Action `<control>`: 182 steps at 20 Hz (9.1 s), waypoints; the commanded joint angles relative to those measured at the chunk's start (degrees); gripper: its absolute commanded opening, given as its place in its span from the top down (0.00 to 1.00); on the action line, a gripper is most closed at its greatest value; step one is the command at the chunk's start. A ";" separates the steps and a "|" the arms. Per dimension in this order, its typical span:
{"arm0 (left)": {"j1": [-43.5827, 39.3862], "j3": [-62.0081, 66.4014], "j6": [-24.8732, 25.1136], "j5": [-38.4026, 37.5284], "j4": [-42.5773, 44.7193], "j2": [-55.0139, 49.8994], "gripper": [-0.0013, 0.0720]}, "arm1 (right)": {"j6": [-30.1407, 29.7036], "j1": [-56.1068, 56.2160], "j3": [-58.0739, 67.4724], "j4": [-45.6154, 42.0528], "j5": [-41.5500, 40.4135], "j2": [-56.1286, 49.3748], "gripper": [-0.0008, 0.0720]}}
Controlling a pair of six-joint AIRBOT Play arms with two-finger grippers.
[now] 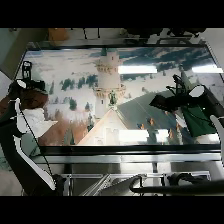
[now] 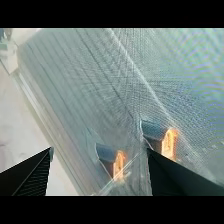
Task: Fold the shirts.
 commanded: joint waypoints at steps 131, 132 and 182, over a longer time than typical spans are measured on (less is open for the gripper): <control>-51.43 -84.19 -47.30 23.15 -38.23 52.09 0.75 | -33.53 -2.05 8.72 29.70 12.87 -21.62 0.95; -50.88 -82.16 -45.62 22.49 -38.25 50.71 0.91 | -34.73 -2.05 8.72 30.69 14.25 -21.57 0.95; 4.37 -62.38 -22.93 -48.98 -14.32 58.10 0.06 | -24.33 -18.01 -8.00 21.94 14.56 -0.07 0.42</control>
